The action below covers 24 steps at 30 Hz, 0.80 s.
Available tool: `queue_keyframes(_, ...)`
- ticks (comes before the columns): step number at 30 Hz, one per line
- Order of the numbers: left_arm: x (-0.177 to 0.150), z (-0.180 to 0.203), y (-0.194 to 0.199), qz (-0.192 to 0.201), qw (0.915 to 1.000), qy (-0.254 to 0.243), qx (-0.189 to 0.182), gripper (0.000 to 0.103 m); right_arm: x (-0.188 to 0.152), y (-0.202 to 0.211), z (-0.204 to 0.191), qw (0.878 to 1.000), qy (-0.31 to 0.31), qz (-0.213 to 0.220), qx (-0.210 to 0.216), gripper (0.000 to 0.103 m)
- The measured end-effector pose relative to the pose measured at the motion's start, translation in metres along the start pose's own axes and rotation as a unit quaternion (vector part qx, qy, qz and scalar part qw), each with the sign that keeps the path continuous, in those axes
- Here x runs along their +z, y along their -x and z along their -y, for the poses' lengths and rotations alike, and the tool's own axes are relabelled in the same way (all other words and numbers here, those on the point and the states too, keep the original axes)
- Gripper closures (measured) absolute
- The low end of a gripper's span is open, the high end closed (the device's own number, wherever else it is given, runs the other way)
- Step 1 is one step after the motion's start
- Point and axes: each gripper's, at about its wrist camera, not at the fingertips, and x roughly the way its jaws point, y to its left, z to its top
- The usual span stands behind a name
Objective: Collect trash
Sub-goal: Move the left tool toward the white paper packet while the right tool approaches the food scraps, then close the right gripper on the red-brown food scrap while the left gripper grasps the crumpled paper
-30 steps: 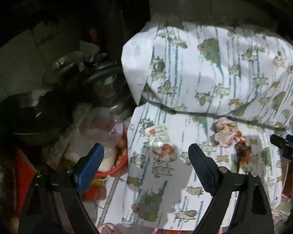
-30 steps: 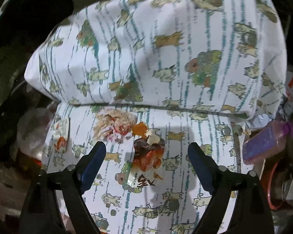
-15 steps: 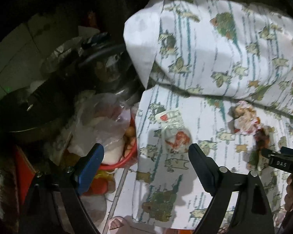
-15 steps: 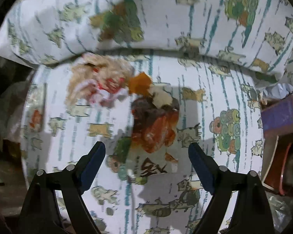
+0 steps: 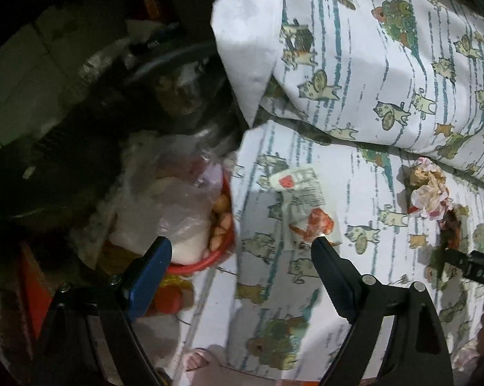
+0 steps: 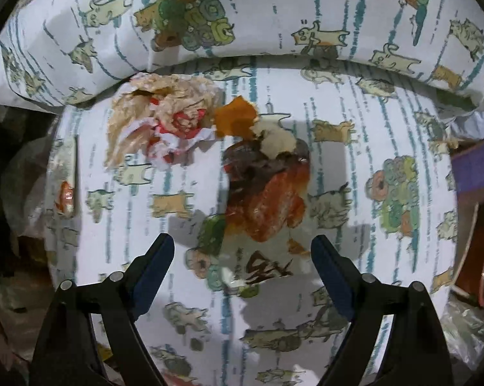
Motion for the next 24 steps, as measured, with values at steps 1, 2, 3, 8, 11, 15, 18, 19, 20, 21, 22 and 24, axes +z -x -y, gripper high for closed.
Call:
queue_keyframes(1,0.002,0.000,-0.006,-0.012,0.9998,0.009,-0.014,0.013,0.000,-0.002,0.000,1.000,0.007,0.002,-0.009,0.017)
queue_keyframes(2,0.004,0.001,-0.011,-0.021,0.9992,0.018,-0.027,0.013,0.001,-0.005,-0.001,1.000,0.014,0.001,-0.017,0.017)
queue_keyframes(3,0.006,0.001,-0.018,-0.034,0.9978,0.031,-0.047,0.013,0.001,-0.009,0.000,1.000,0.021,-0.002,-0.023,0.017)
queue_keyframes(8,0.016,0.005,-0.042,-0.070,0.9879,0.093,-0.103,0.013,0.000,-0.024,0.014,1.000,0.003,-0.029,-0.010,0.017)
queue_keyframes(11,0.022,0.020,-0.049,-0.069,0.9864,0.101,-0.110,0.013,-0.001,-0.027,0.022,0.999,-0.011,-0.036,0.003,0.020)
queue_keyframes(15,0.030,0.049,-0.044,-0.053,0.9852,0.080,-0.142,0.013,0.003,-0.029,0.027,0.999,-0.007,-0.032,0.002,0.022)
queue_keyframes(18,0.033,0.080,-0.036,-0.044,0.9795,0.051,-0.190,0.013,0.011,-0.031,0.030,1.000,0.002,-0.029,0.000,0.024)
queue_keyframes(19,0.034,0.092,-0.033,-0.040,0.9777,0.038,-0.203,0.013,0.022,-0.031,0.029,1.000,0.003,-0.028,-0.002,0.026)
queue_keyframes(20,0.035,0.100,-0.032,-0.038,0.9767,0.030,-0.209,0.013,0.021,-0.032,0.027,1.000,0.007,-0.028,-0.007,0.030)
queue_keyframes(21,0.036,0.109,-0.033,-0.039,0.9755,0.023,-0.215,0.013,0.026,-0.034,0.020,0.999,0.016,-0.029,-0.018,0.033)
queue_keyframes(22,0.036,0.115,-0.034,-0.041,0.9747,0.022,-0.218,0.013,0.028,-0.034,0.015,0.999,0.029,-0.031,-0.032,0.038)
queue_keyframes(24,0.038,0.127,-0.039,-0.045,0.9709,0.026,-0.234,0.017,0.026,-0.033,0.011,0.997,0.050,-0.028,-0.043,0.038)
